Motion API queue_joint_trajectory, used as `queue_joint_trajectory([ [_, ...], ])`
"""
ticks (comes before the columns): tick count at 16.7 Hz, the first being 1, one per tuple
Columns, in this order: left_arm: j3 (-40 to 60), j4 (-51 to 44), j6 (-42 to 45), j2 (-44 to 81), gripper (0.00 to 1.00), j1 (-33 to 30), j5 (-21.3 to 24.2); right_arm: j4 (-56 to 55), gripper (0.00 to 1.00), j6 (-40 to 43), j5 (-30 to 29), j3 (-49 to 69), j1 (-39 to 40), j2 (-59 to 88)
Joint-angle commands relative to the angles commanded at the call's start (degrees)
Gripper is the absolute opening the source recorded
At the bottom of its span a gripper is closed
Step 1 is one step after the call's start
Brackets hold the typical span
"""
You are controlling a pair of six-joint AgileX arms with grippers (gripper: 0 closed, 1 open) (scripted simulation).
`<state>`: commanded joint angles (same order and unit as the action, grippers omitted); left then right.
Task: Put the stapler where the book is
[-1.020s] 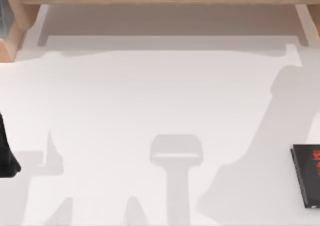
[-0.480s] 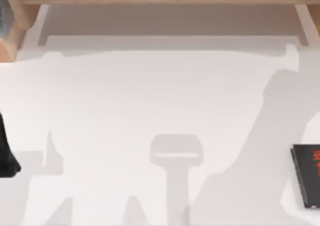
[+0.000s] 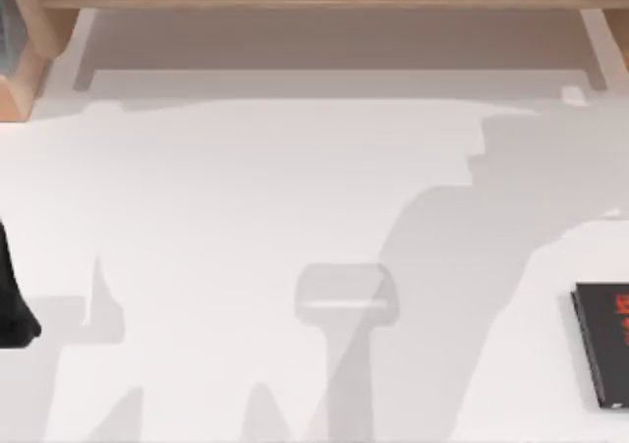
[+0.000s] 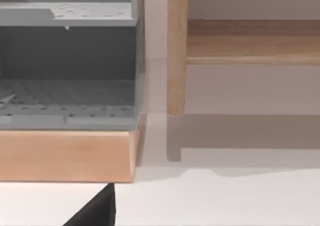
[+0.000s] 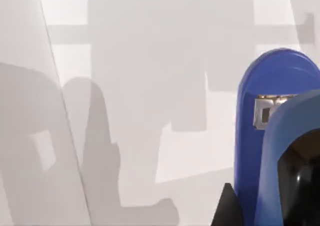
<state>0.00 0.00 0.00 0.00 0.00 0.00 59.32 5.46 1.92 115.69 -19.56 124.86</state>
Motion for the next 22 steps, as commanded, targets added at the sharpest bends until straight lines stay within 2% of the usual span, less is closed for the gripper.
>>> queue_joint_trajectory([
  [12,0.0,0.0,0.0,0.0,1.0,0.0,0.0,-7.99,0.0,-1.72,-1.48,-40.46,13.28,-33.39],
  [18,0.0,0.0,0.0,0.0,1.0,0.0,0.0,-7.87,0.0,-4.06,-2.24,-59.86,17.24,-40.25],
  [22,0.0,0.0,0.0,0.0,1.0,0.0,0.0,-7.58,0.0,-4.87,-2.53,-64.46,17.87,-41.28],
])
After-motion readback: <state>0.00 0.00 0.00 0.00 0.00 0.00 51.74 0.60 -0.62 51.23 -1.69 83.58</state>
